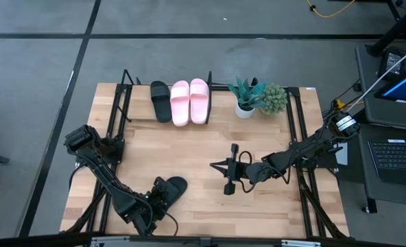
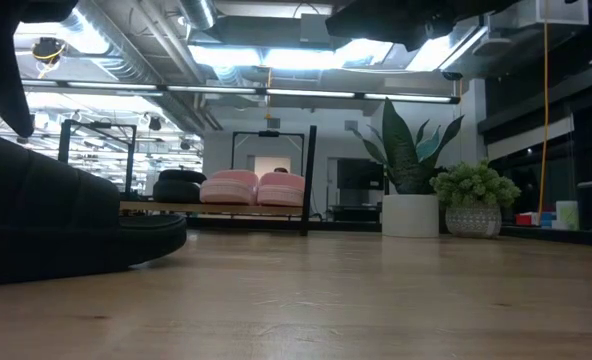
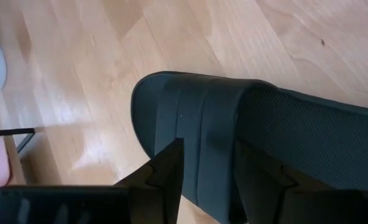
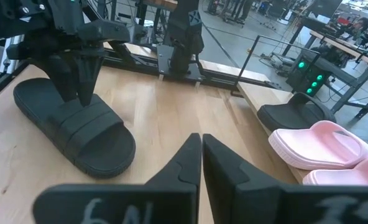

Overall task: Pick and place slides into the shelf
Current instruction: Put the black slide on the shelf

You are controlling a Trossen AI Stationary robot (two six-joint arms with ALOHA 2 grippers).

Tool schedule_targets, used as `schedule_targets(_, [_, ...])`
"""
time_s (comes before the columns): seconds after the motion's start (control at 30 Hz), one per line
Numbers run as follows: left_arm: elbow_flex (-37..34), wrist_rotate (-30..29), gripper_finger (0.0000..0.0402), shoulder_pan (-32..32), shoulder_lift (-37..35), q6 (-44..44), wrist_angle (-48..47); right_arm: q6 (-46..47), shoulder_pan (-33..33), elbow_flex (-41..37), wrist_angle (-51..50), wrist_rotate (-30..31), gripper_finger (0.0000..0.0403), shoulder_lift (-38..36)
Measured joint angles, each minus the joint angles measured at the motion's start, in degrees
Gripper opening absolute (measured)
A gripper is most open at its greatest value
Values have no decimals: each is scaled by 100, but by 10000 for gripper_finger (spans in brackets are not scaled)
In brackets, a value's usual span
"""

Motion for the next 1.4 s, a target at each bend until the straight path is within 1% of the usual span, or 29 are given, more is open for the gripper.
schedule_targets(0.17, [0, 75, 126, 6, 0, -146, -13, 0, 1, 0, 0, 0, 19, 0])
schedule_targets(0.27, [0, 75, 118, 7, 0, -152, -14, -1, 1, 0, 0, 0, 19, 0])
schedule_targets(0.43, [0, 95, 84, 4, 0, -158, -13, 0, 0, 0, 0, -1, 19, 0])
schedule_targets(0.57, [-2, 252, 54, 29, 0, -166, -12, 0, 0, 0, -2, 0, 19, 0])
schedule_targets(0.8, [-2, 316, 9, 81, 0, -415, -44, 0, -1, 0, -2, 0, 19, 0])
schedule_targets(1.13, [-2, 291, 3, 74, 0, -453, -57, -2, -1, 0, -2, 0, 19, 0])
schedule_targets(1.3, [-2, 51, 2, -19, 0, -630, -146, 15, -1, 0, -2, 0, 19, 0])
schedule_targets(1.4, [-1, -144, 2, -91, -52, -923, -443, 17, 1, 0, -2, -1, 19, 0])
